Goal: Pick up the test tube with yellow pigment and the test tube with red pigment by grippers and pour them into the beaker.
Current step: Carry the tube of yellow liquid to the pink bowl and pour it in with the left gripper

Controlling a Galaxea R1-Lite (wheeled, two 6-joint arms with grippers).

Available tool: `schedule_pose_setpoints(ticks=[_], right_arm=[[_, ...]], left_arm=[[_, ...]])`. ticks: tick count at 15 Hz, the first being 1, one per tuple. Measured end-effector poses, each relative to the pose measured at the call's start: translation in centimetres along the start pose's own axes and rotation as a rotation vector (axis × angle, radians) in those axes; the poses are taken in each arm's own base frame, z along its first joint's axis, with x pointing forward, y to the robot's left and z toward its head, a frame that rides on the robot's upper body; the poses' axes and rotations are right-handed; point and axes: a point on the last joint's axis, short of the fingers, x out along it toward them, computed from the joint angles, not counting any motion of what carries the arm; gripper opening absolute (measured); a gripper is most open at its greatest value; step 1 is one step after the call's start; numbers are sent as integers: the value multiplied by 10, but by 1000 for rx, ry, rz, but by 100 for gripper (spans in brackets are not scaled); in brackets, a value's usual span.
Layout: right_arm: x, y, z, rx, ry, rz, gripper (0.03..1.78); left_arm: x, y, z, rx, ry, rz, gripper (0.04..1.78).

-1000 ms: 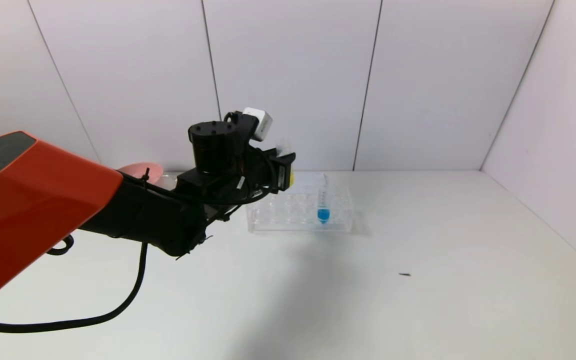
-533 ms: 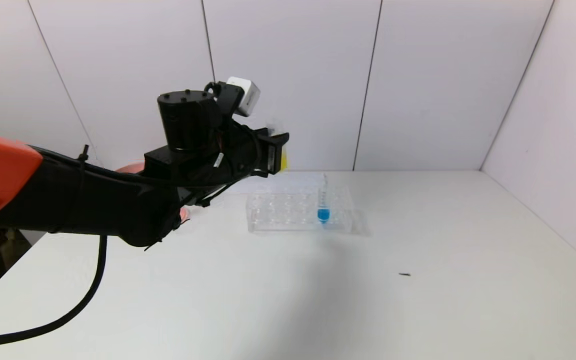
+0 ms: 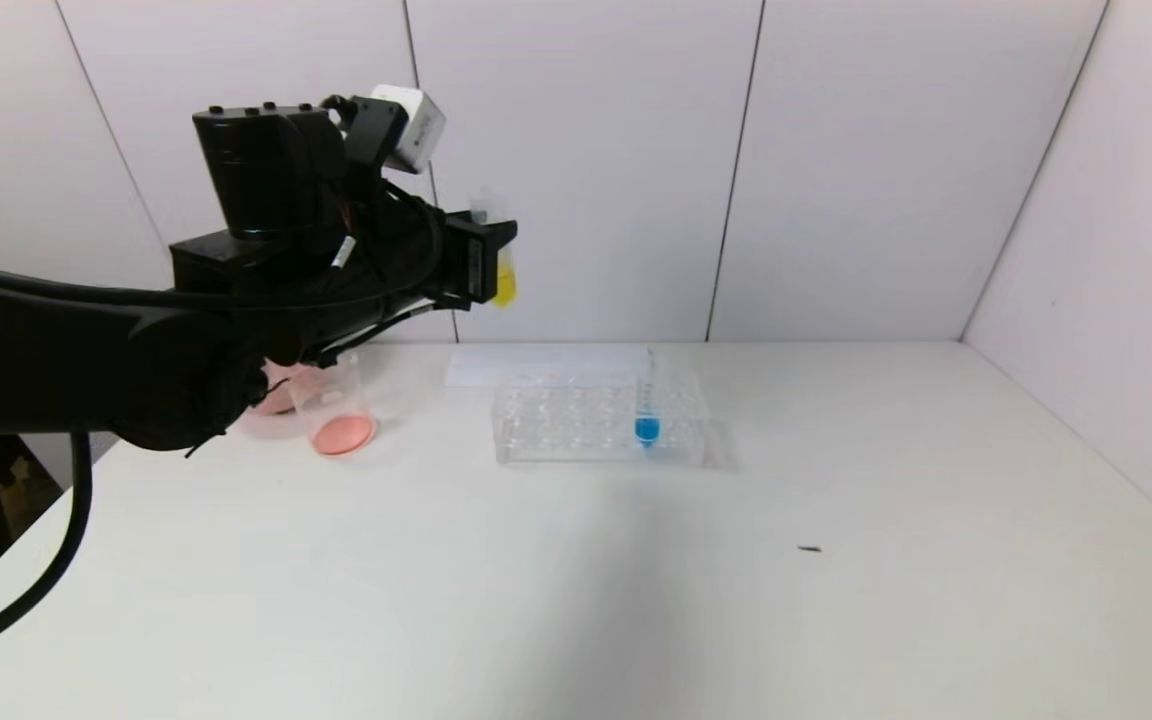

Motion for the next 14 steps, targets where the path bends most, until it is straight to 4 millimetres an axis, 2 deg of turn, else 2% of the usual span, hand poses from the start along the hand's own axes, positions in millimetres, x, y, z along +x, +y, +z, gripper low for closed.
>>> schedule_pose_setpoints(ticks=[6,14], right_arm=[[0,0,0,0,0,0,170],[0,0,0,0,0,0,170]], left_arm=[[-21,43,15,13,-11,128,44],[-38,74,22,24,-8,230,44]])
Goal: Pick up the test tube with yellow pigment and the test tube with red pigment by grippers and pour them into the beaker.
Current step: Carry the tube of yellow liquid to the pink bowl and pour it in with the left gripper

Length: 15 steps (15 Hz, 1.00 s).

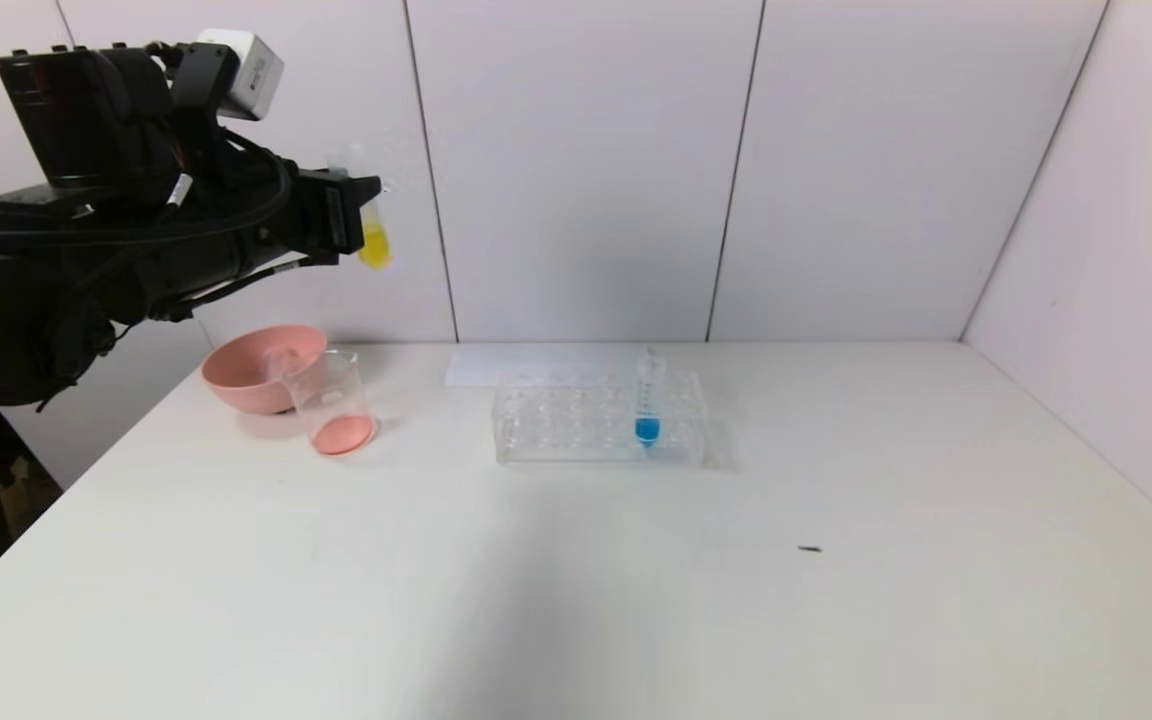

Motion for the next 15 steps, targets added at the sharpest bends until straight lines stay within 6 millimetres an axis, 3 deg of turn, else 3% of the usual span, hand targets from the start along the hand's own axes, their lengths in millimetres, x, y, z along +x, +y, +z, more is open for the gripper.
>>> schedule_pose_setpoints(ticks=[15], right_arm=[[0,0,0,0,0,0,170]], left_arm=[[-8,69,-21,11,64,190,44]])
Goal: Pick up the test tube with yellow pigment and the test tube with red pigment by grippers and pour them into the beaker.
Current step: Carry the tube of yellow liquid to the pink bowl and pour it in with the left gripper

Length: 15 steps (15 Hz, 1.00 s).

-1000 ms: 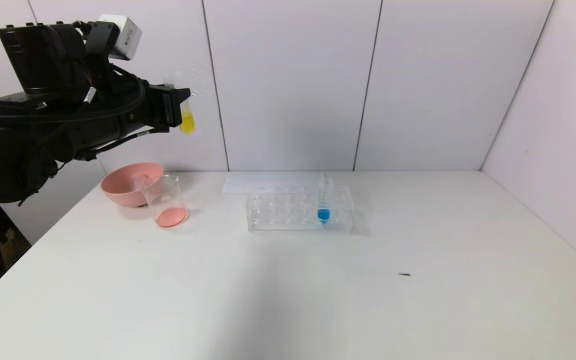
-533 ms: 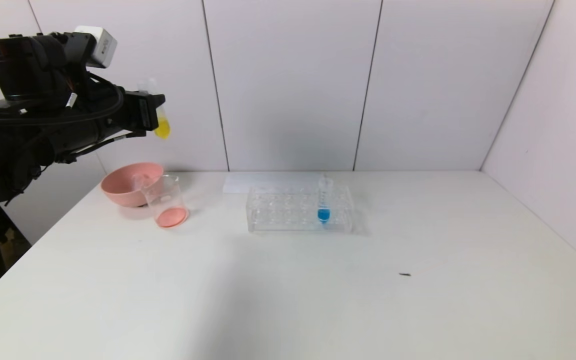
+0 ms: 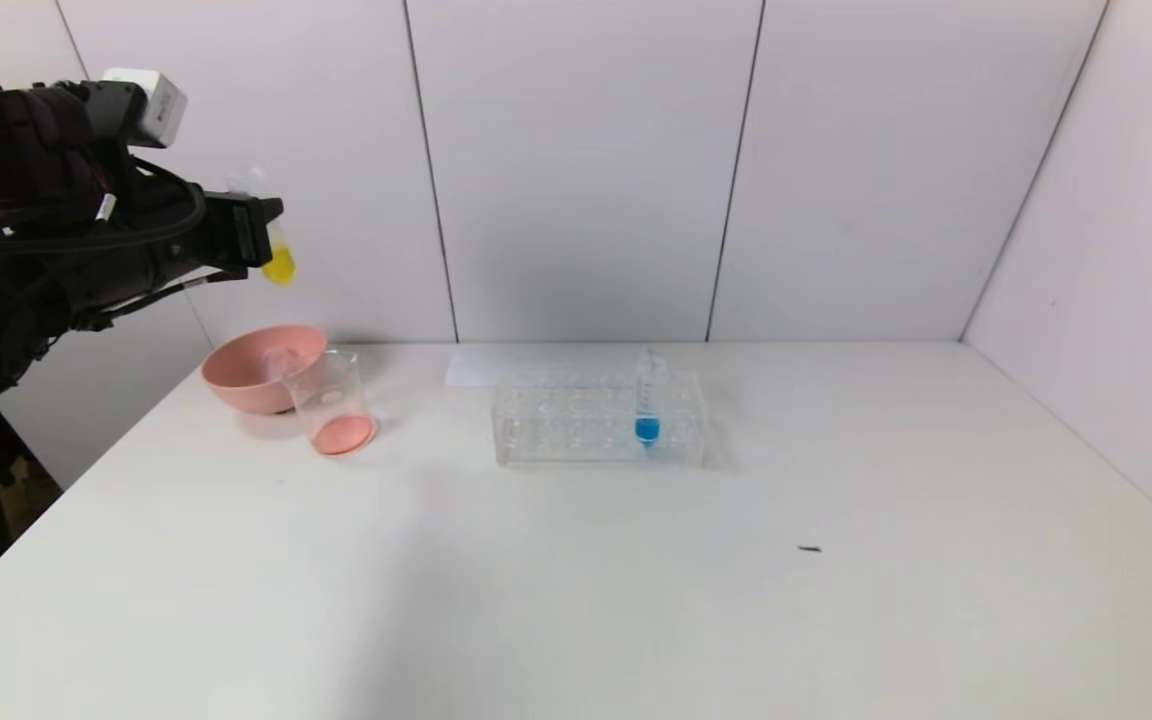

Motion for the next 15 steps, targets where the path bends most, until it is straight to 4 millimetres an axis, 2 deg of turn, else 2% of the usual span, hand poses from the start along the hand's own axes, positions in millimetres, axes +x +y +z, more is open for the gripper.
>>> schedule_pose_setpoints(ticks=[9,15], right_arm=[[0,0,0,0,0,0,170],[0,0,0,0,0,0,170]], left_arm=[[1,47,-22,-5,64,105,44],[1,54,-39,-11,94,117,44]])
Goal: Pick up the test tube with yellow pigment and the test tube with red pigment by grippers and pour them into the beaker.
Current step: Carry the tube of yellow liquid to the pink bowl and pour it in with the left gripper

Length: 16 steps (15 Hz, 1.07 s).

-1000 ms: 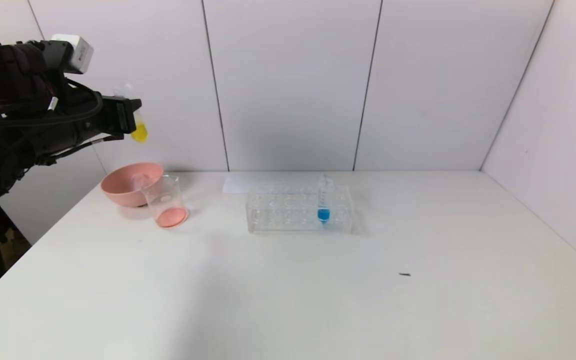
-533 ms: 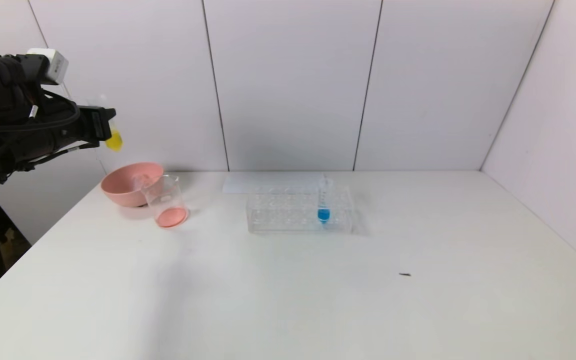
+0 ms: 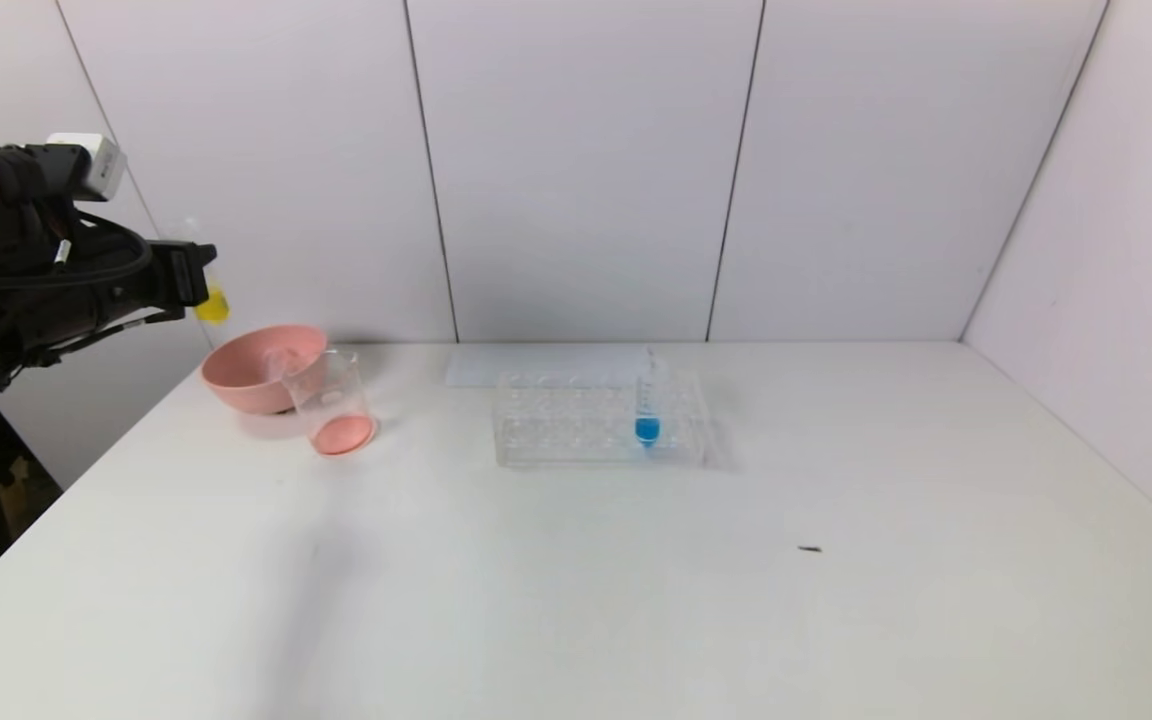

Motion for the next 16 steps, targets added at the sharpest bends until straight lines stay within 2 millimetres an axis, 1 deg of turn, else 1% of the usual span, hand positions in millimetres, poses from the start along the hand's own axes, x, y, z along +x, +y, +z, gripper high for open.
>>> schedule_pose_setpoints(ticks=[8,16], right_arm=[[0,0,0,0,0,0,170],[0,0,0,0,0,0,170]], left_arm=[[8,-1,-23,-4,34,-14,44],[15,-1,-37,-4,44,-25,44]])
